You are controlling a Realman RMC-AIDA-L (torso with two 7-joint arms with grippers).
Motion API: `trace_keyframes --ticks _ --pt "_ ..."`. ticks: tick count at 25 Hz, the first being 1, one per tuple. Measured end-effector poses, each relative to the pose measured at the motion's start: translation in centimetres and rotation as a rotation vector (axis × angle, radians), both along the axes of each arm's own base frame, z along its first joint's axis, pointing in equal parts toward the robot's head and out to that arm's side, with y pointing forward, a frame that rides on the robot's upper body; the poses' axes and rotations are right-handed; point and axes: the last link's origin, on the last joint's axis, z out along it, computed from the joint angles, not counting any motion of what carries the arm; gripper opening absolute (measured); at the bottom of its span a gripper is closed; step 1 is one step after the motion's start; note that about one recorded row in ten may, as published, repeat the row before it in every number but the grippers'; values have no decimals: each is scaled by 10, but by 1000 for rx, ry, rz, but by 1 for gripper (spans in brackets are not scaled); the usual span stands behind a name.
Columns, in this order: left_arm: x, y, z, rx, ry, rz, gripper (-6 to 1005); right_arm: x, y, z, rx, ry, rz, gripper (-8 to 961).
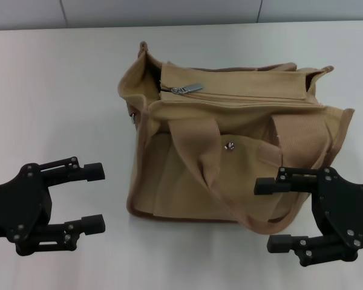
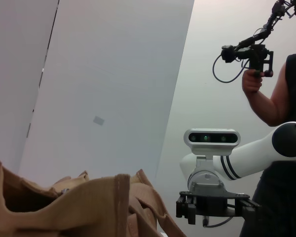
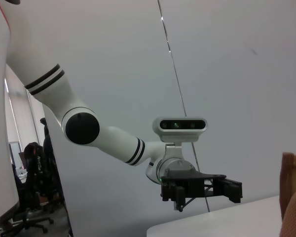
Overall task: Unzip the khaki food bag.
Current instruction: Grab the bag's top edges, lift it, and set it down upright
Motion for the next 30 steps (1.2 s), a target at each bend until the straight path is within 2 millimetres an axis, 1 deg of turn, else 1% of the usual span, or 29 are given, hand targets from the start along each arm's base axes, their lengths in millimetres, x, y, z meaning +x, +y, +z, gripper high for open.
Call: trace_keyframes --ticks 19,21,23,26,30 --pt "0 -1 -2 2 -6 10 776 1 -3 -2 5 25 -25 774" --pt "0 1 -2 26 -23 30 776 2 -3 -1 12 28 -30 774" --pt "0 8 0 103 -86 115 775 5 -3 2 36 41 -53 774" --pt "0 12 1 131 -116 161 773 8 -1 7 79 64 -89 774" --pt "9 20 -13 158 -161 211 772 13 -3 12 112 85 -120 774"
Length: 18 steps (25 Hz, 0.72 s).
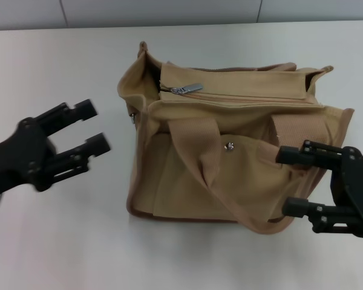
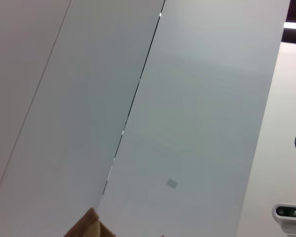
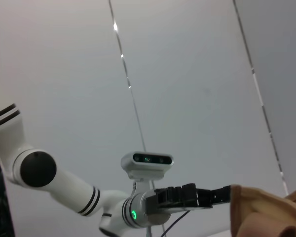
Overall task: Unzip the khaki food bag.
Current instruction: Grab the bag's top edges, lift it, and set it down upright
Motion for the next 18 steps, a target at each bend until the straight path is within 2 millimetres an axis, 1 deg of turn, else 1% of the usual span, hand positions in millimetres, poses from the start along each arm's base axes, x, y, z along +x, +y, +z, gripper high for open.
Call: trace_keyframes --ticks 6,10,12,17,18 --pt "20 13 -28 0 -11 -1 769 3 -2 2 13 9 -16 773" --pt "23 26 -43 -4 33 36 768 3 -2 1 11 12 -23 773" --pt "24 28 -50 -19 52 41 767 3 -2 0 11 15 -28 774" --pt "24 28 -54 7 68 24 765 4 -2 1 21 17 -34 774" --pt "24 28 -53 13 65 25 699 4 -2 1 22 17 -35 774"
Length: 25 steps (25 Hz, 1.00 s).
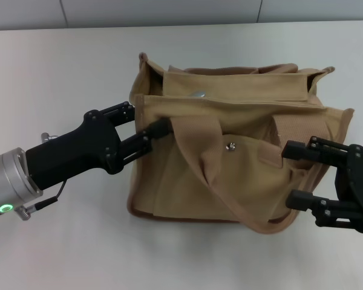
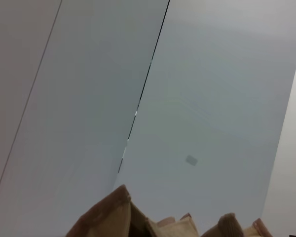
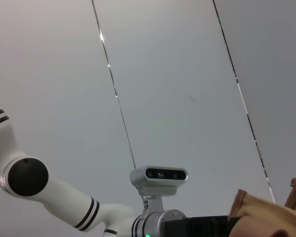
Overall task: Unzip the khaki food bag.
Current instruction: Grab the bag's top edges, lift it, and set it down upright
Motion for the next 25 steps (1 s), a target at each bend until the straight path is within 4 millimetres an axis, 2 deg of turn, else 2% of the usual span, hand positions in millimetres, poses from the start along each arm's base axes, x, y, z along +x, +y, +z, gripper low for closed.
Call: trace_keyframes --ticks 7,18,23,25 --pt "-1 -3 1 33 10 -26 300 0 2 -1 5 -5 -9 773" --pt "1 -12 7 101 -5 -112 231 1 3 -4 1 1 -21 774" --pt "1 -10 9 119 -4 -116 35 1 2 -4 2 3 -26 774" --pt "1 -9 9 121 -1 -114 33 2 2 -3 9 6 -32 774"
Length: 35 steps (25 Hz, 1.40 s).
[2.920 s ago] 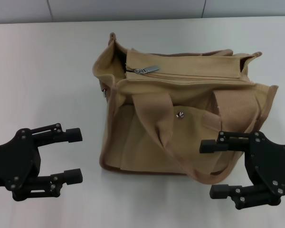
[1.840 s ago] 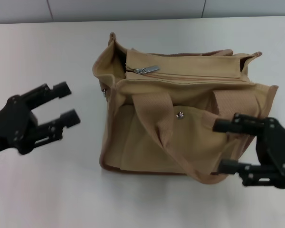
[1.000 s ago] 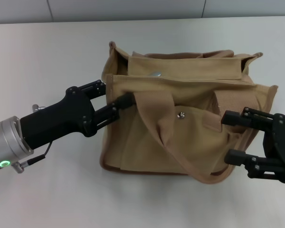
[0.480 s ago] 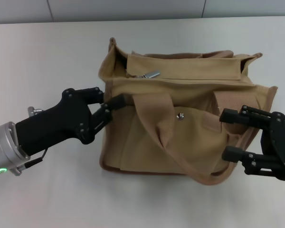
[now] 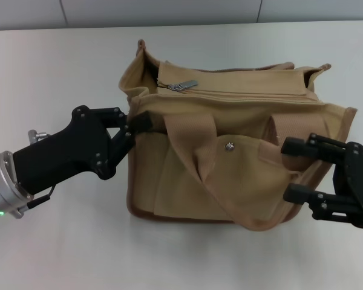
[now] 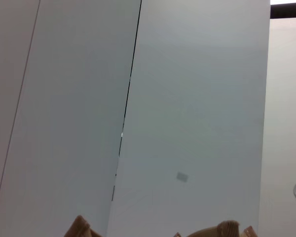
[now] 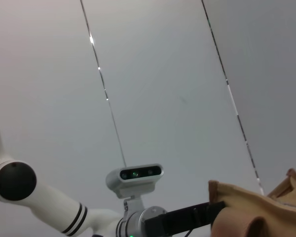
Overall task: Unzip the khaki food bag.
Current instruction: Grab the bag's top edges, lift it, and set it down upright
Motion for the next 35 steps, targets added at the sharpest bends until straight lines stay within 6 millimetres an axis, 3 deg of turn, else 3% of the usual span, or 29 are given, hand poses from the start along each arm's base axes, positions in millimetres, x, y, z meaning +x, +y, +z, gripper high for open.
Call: trace_keyframes --ticks 9,15,18,21,24,27,35 --pt "0 22 16 93 16 28 31 6 2 8 78 63 -75 773" --pt "2 61 43 256 8 118 31 13 5 16 167 158 -183 774" --pt "14 84 55 309 25 114 30 12 12 17 174 177 -206 774" --pt "28 90 61 309 14 63 30 8 21 17 163 183 -219 773" --pt "38 78 53 280 -5 -28 30 7 27 13 159 178 -238 773" --pt "42 58 31 209 0 -119 30 8 32 9 157 173 -267 774" --pt "30 30 -23 139 87 -143 30 11 41 0 239 108 -281 773"
